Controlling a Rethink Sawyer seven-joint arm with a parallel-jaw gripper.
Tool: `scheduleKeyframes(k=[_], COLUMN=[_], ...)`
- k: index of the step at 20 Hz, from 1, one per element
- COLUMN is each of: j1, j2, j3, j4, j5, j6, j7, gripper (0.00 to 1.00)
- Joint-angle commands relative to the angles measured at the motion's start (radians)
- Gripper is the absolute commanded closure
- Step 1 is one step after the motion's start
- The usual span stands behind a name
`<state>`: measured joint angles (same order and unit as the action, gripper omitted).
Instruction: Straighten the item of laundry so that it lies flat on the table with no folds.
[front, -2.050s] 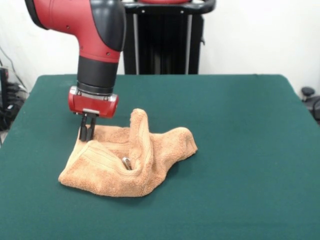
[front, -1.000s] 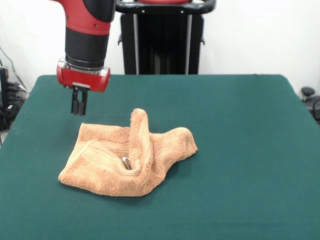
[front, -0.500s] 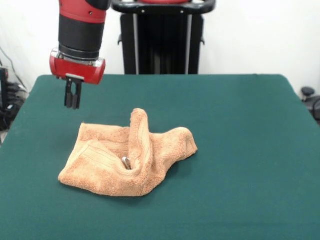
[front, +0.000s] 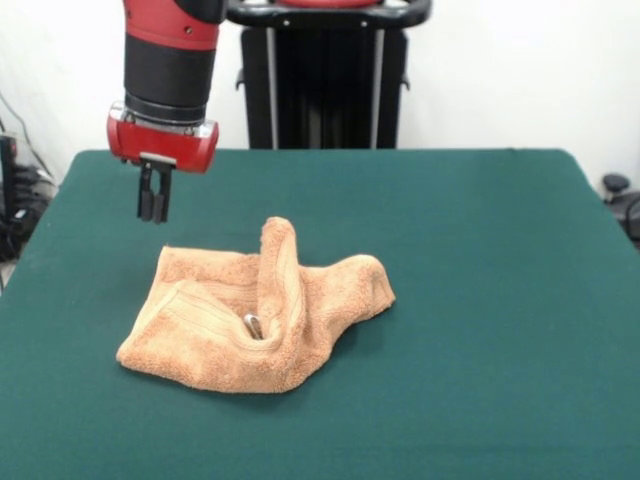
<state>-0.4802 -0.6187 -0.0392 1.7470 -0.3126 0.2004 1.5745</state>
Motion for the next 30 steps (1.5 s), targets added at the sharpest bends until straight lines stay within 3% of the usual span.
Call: scheduleKeyframes(k=[1, 30], j1=[0.021, 0.078], j2=[0.044, 0.063], j3=[0.131, 0.121], j4=[0.018, -0.119], j5=[0.036, 0.053], j6=[0.092, 0.181], j7=[0.095, 0.091], gripper=[1.0, 1.0])
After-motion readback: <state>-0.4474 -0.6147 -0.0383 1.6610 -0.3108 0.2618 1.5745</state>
